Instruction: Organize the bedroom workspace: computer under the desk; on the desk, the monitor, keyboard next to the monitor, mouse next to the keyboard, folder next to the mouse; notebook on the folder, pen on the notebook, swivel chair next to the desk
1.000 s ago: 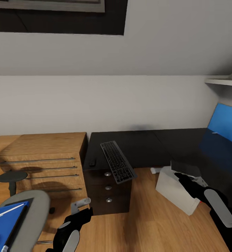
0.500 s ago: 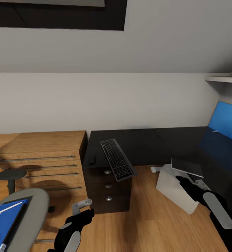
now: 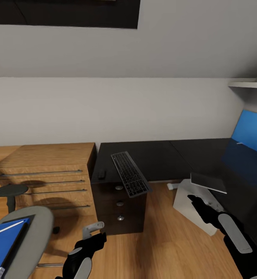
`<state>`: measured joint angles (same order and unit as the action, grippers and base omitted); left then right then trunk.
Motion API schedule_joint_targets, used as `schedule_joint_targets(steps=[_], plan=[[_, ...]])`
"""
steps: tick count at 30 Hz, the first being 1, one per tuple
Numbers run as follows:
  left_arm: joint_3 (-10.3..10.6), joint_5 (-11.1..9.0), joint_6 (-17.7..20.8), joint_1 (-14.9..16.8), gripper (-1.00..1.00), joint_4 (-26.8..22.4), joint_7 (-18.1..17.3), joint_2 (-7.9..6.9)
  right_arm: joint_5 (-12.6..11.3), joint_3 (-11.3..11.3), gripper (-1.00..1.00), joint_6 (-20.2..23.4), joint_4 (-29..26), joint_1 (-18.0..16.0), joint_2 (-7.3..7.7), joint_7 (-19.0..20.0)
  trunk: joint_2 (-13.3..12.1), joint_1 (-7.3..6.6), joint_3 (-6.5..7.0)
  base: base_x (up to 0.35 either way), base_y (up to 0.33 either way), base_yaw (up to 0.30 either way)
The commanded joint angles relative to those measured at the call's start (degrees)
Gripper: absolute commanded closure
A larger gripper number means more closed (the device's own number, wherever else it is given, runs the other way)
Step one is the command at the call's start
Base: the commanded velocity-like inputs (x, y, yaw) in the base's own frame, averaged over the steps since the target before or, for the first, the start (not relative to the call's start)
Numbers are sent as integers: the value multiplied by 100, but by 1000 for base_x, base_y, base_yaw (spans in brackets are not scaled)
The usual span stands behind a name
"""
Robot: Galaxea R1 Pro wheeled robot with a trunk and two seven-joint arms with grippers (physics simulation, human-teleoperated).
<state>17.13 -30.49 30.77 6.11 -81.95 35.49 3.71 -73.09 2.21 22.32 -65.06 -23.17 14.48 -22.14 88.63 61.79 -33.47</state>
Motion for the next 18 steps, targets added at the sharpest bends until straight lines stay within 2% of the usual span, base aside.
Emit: schedule_joint_targets(steps=[1,3,4,5,7,8,9,12,18], plan=[[9,-54,5,5,-100,13,54,0,-676,157,-100,18,-14,-3,-5,34,45,22,-25,0,0,0],[9,-54,3,5,-100,27,54,3,-798,183,-100,18,-14,-3,-4,161,125,66,-60,0,0,0],[13,-51,0,5,-100,41,54,4,-876,207,-100,18,-13,-3,-1,416,165,88,-78,0,0,0],[18,-47,-6,5,-100,55,54,6,-956,247,-100,13,2,-3,1,1089,205,110,-96,0,0,0],[33,-46,-7,5,-100,58,54,7,-974,259,-100,9,21,-3,5,1532,286,154,-132,0,0,0],[64,-46,-8,5,-100,61,54,7,-983,267,-100,2,63,-3,7,1975,326,176,-150,0,0,0],[85,-46,-9,5,-100,61,54,7,-986,270,-100,-2,93,-3,8,2174,366,198,-168,0,0,0],[156,-45,-9,5,-100,63,59,7,-994,281,-100,-23,203,-3,17,2667,486,264,-222,0,0,0],[200,-45,-15,5,-100,64,62,7,-993,299,-100,-315,277,-3,12,2934,727,396,-330,0,0,0]])
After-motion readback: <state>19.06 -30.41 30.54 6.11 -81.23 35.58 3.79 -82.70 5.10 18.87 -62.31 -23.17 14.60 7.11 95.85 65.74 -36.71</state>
